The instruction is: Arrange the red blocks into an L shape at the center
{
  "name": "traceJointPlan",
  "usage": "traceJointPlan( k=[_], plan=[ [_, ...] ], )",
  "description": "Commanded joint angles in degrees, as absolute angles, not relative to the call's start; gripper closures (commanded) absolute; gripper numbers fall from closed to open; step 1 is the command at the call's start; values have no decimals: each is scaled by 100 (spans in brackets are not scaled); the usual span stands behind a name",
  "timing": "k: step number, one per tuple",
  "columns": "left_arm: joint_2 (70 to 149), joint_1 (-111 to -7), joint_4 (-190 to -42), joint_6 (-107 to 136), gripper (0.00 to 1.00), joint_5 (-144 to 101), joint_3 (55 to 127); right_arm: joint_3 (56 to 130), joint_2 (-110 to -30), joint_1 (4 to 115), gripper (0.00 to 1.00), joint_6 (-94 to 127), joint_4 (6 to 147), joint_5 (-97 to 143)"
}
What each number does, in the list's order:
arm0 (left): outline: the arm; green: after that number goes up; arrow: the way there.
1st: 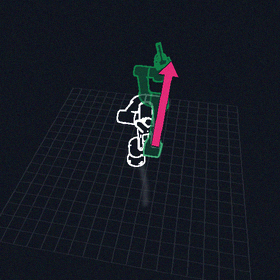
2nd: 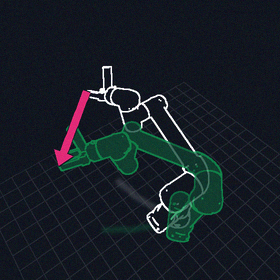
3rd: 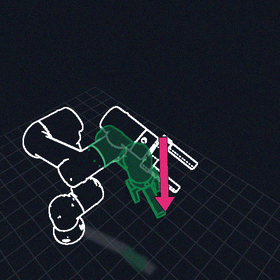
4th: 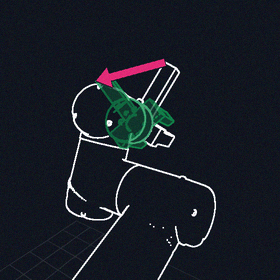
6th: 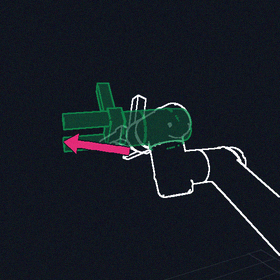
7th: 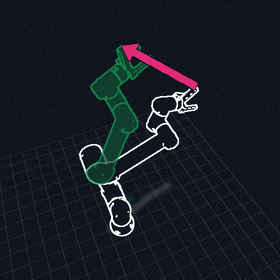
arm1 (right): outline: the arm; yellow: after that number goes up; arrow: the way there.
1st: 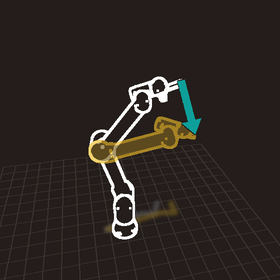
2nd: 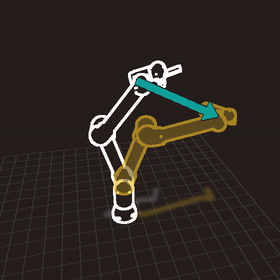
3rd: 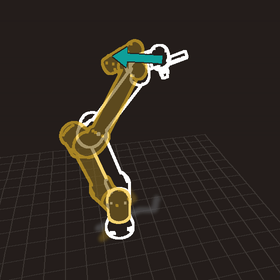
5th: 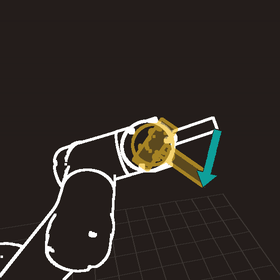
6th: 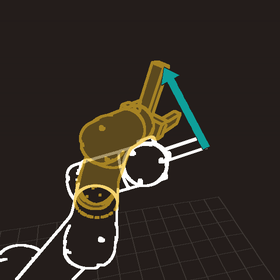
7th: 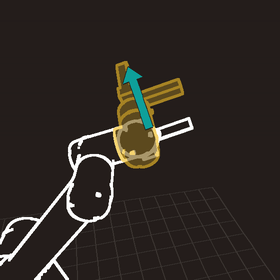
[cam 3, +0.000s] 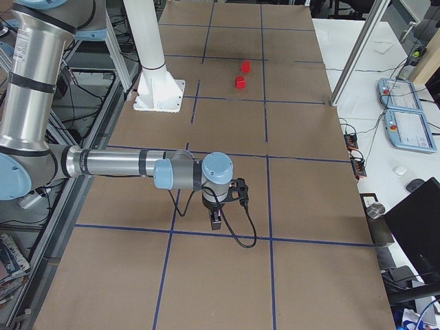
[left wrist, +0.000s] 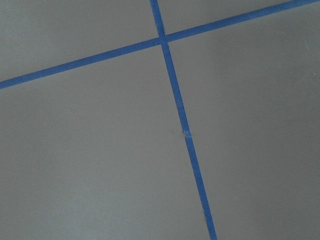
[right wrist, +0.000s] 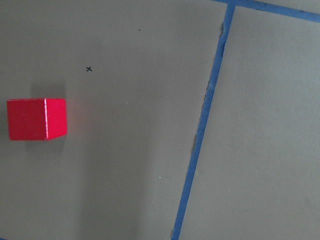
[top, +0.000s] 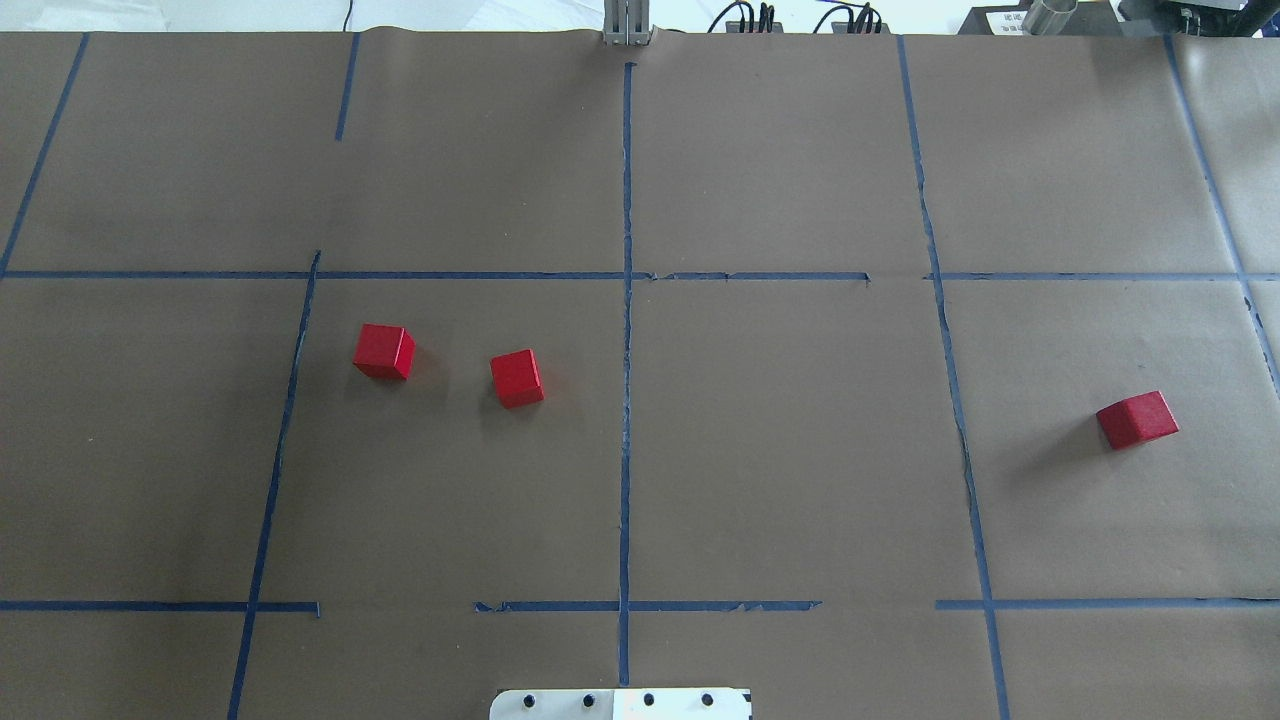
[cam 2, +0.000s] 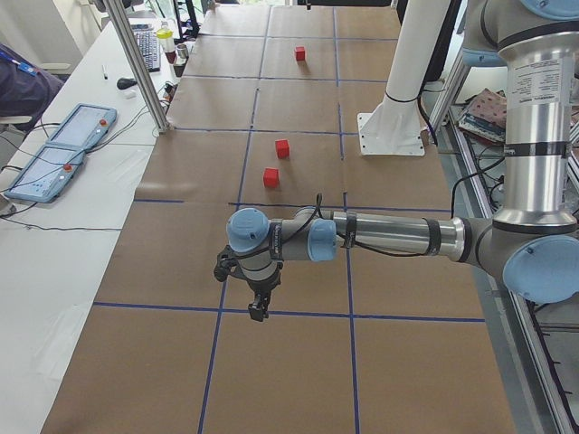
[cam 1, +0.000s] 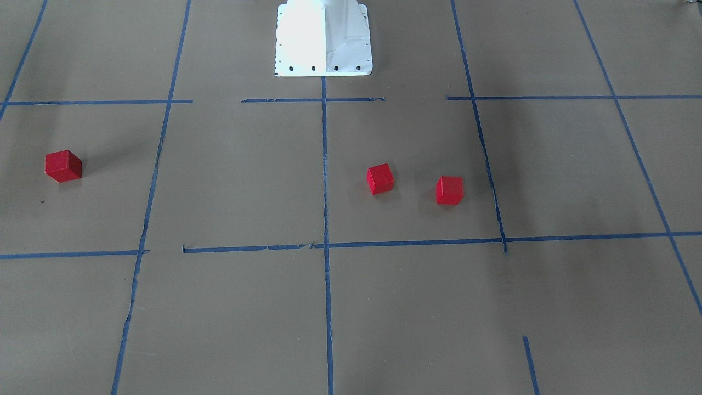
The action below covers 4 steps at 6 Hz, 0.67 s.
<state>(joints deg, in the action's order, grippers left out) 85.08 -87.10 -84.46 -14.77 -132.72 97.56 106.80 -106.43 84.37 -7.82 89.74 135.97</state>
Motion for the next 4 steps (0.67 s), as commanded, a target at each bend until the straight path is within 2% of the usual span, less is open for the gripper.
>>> traceJointPlan(
  k=[1,4],
  plan=[
    [8499,-8710,-8438,-1485,0,-13271,9782,10705,-10635,8438,0,-782,8965,13597],
    [8499,-8710,-8437,-1477,0,-13271,9773,10705,-9917,7922,0,-277,8895,13597]
  ],
)
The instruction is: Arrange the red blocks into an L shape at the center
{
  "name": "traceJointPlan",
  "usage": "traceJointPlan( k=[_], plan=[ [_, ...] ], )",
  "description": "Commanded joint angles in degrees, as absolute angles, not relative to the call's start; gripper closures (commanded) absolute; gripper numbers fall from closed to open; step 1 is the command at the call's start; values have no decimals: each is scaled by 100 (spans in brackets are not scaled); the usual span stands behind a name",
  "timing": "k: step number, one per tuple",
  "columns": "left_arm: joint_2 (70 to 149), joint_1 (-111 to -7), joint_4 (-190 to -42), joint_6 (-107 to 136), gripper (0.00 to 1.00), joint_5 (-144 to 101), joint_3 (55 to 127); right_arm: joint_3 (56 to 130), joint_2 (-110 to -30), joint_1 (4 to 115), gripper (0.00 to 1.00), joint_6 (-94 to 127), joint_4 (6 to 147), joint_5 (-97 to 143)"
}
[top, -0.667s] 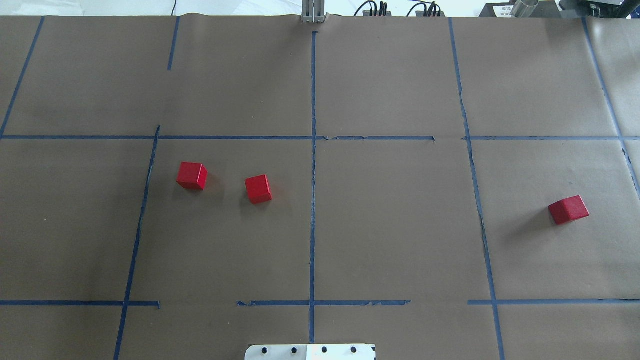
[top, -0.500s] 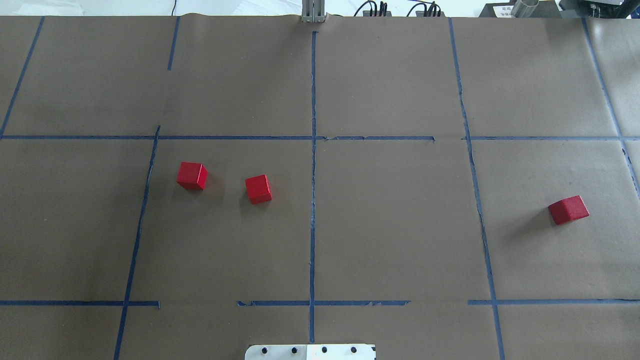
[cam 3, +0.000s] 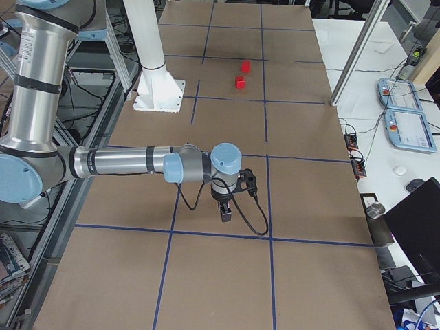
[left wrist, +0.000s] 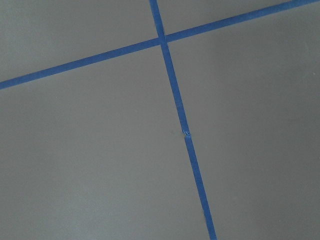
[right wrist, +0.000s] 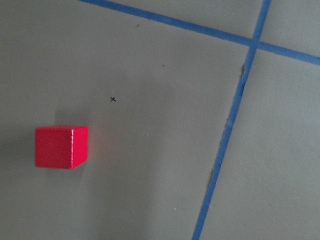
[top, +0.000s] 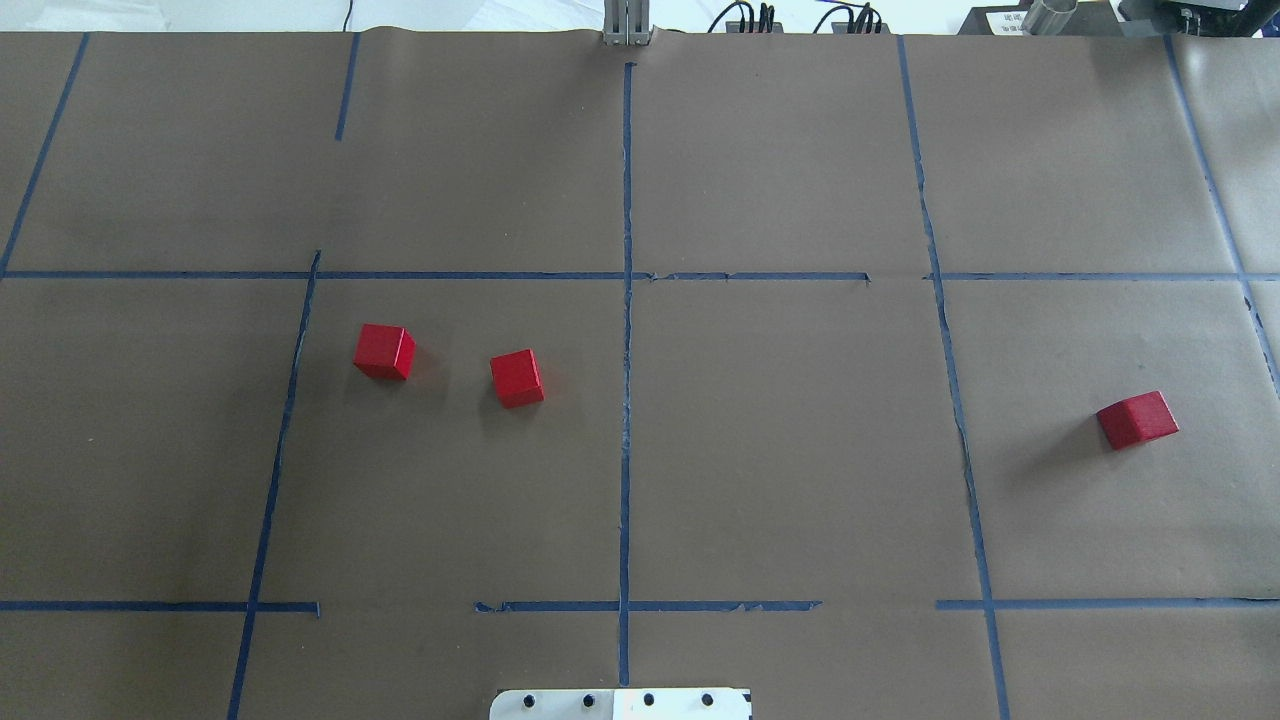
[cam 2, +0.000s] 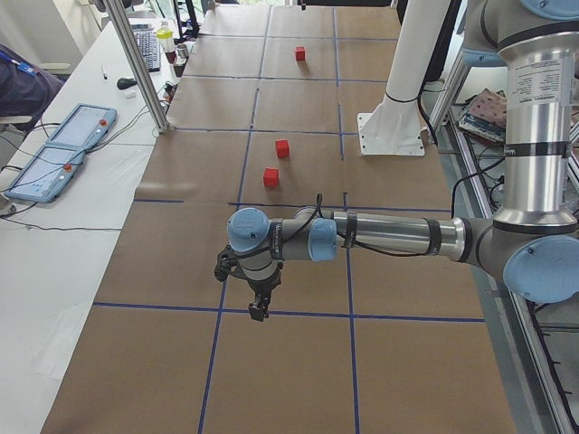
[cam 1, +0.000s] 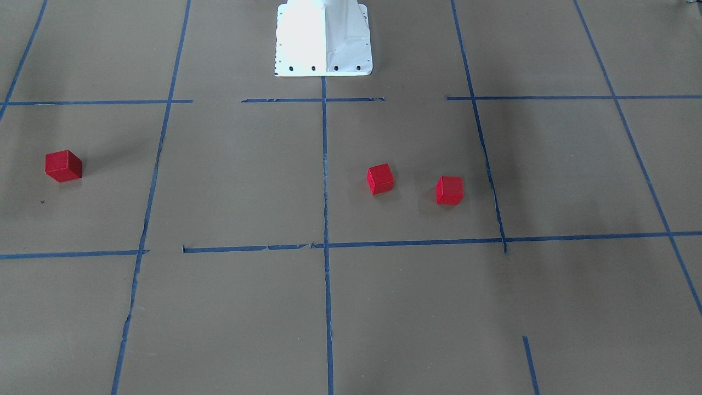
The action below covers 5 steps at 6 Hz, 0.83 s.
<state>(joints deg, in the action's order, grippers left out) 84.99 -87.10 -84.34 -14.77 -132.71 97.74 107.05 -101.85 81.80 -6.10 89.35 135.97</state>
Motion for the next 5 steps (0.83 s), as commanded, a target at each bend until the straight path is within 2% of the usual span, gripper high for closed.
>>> traceJointPlan(
  k=[1,3,5],
  plan=[
    [8499,-8710,-8429,-1477,0,-13271,9773,10670,-9862,7562,0,650,8277,13579],
    [8499,-8710,-8446,-1477,0,-13271,9773,10652,-9861,6388,0,2794,6862,13083],
    [8499,-8710,-8446,-1477,0,-13271,9773,10277,-9870,5645,0,3278,6191,12464]
  ],
)
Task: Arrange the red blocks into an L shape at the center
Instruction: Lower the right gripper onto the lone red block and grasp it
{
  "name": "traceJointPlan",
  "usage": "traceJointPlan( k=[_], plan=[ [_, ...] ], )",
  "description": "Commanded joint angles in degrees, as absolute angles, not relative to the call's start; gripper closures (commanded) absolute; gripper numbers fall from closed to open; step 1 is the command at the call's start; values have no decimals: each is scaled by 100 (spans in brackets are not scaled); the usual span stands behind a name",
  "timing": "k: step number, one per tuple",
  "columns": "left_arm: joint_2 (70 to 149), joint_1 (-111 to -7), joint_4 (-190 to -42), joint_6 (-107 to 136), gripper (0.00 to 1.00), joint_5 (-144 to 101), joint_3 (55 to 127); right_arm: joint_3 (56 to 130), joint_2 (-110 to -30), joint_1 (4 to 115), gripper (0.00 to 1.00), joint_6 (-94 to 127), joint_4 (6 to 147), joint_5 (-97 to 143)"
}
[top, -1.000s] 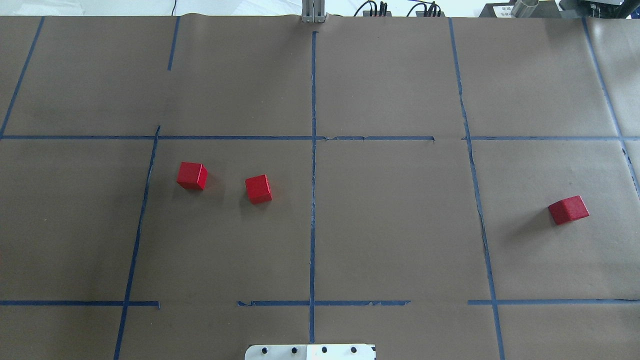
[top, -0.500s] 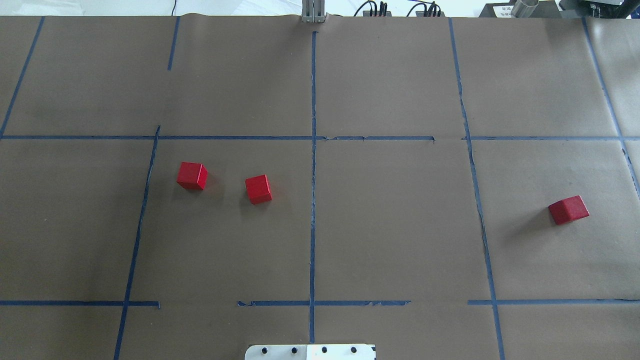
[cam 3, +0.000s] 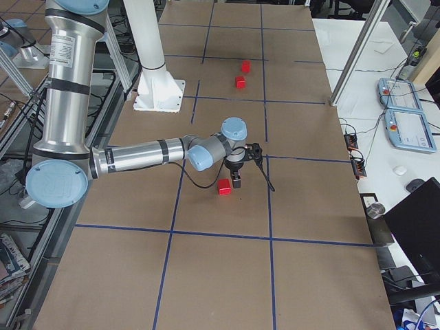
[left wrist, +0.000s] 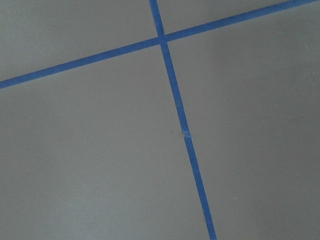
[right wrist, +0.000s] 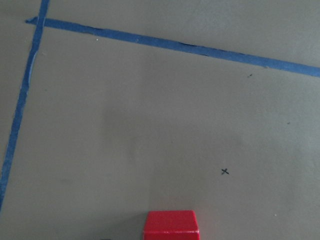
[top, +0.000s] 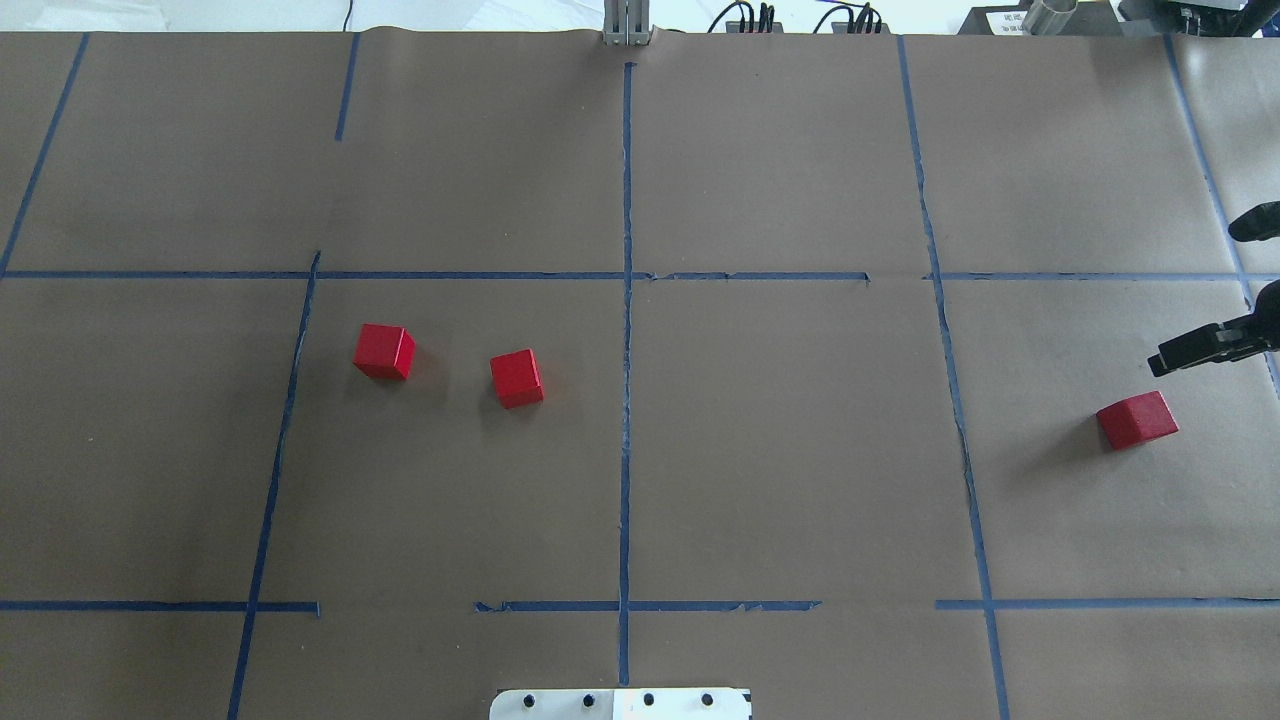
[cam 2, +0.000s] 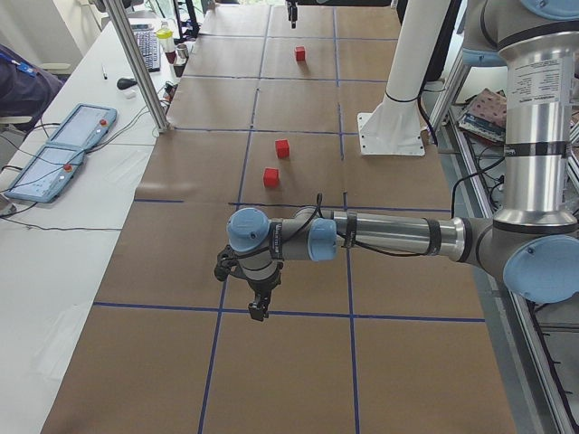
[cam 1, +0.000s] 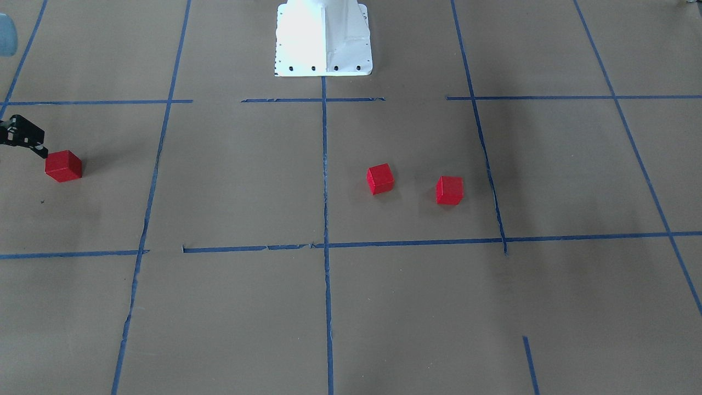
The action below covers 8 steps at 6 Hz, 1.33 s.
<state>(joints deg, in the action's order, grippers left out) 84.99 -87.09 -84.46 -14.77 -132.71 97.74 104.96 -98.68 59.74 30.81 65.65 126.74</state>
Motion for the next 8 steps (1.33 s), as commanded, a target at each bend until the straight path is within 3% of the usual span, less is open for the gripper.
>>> traceJointPlan(
  k=[1,5,6,7,8],
  plan=[
    [8499,-8710,-8446,-1477,0,-13271,9773,10170,-9870,5573,0,3278,5987,12454],
    [8499,-8710,-8446,-1477,0,-13271,9773,9678,-9853,5108,0,3243,5985,12376],
    [8499,-8701,-8446,-1477,0,-13271,9773,9668,-9826,5089,26,3252,5994,12358],
    [8499,-8710,-8446,-1477,0,-13271,9773,9642,-9835,5028,62,3252,6012,12340],
    [8499,-8701,-8446,-1477,0,-13271,9773,9694,-9826,5027,80,3243,6012,12340]
  ],
)
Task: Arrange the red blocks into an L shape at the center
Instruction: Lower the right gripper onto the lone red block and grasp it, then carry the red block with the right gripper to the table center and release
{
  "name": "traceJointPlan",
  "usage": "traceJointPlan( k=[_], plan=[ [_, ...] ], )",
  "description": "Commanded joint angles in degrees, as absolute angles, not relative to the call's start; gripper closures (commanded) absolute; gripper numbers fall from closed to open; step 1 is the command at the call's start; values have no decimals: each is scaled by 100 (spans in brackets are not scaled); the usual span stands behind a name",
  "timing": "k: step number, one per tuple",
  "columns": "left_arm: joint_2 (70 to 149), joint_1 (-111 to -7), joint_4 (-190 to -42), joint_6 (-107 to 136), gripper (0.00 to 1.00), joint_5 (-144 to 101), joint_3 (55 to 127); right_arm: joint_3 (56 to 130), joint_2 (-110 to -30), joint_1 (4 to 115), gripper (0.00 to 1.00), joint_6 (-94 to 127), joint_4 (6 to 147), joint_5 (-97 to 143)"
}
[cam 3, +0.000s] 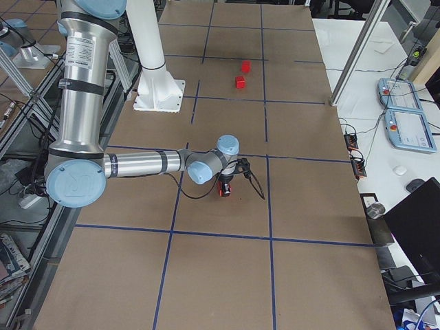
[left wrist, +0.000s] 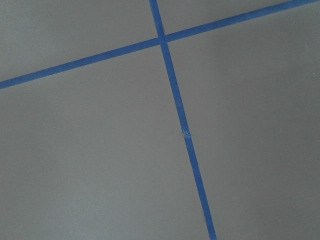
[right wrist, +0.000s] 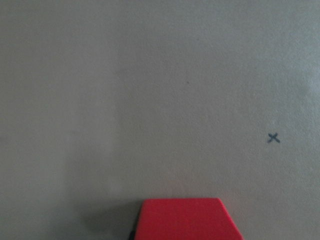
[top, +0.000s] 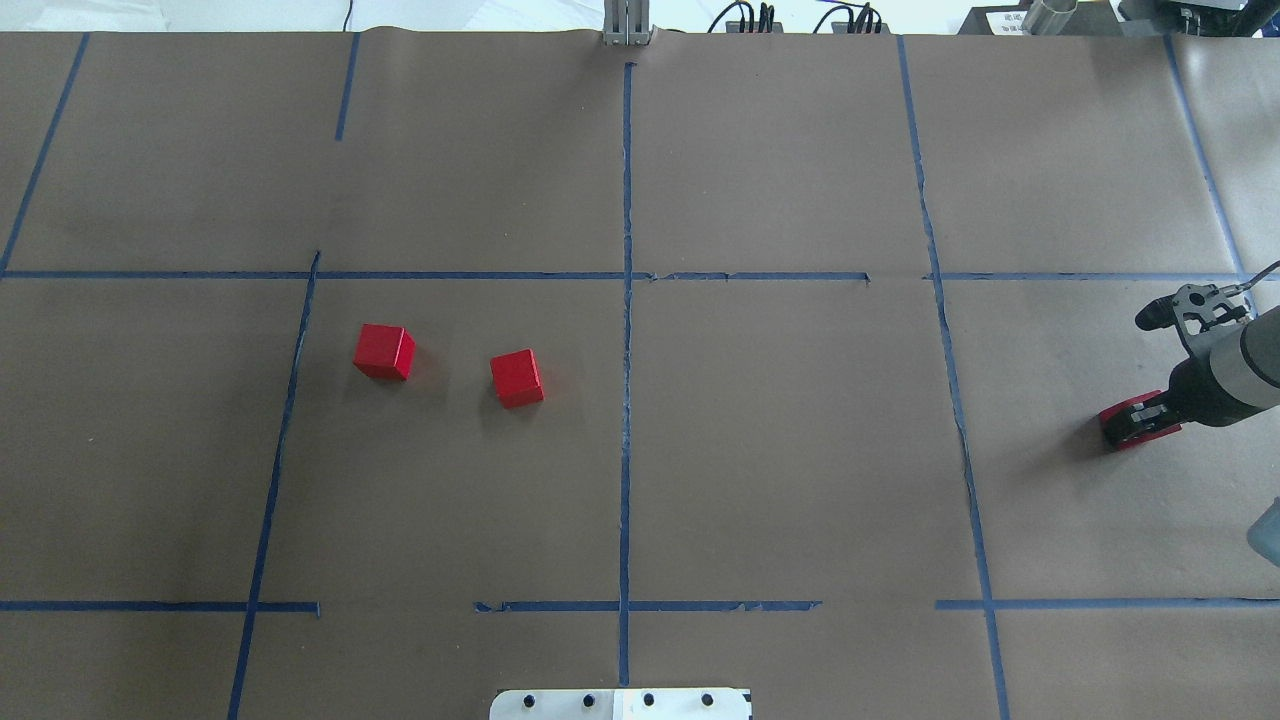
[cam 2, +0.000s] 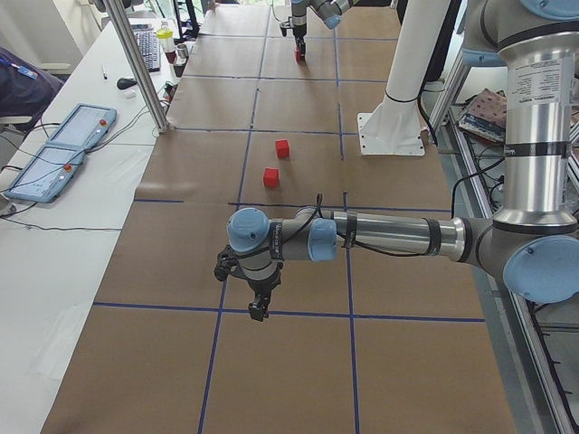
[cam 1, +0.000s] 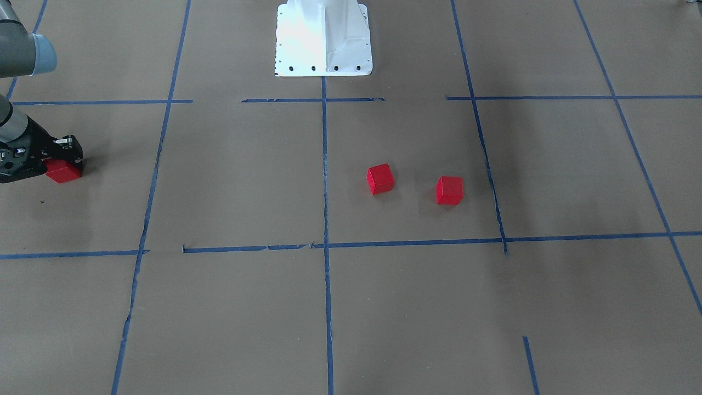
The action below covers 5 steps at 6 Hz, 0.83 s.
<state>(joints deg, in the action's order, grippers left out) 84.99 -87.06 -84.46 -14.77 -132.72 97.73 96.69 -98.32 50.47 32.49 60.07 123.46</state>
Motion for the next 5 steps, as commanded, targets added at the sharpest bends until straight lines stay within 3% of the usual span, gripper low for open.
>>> traceJointPlan(
  k=[1,2,5],
  plan=[
    [8499,-8710,-8446,-1477,0,-13271,9773,9973,-9817,5027,83,3278,6073,12375],
    [8499,-8701,-8446,-1477,0,-13271,9773,10376,-9574,5027,84,3313,6578,12410],
    [8499,-8710,-8446,-1477,0,-13271,9773,10512,-6952,4048,81,5493,8470,12079]
  ],
)
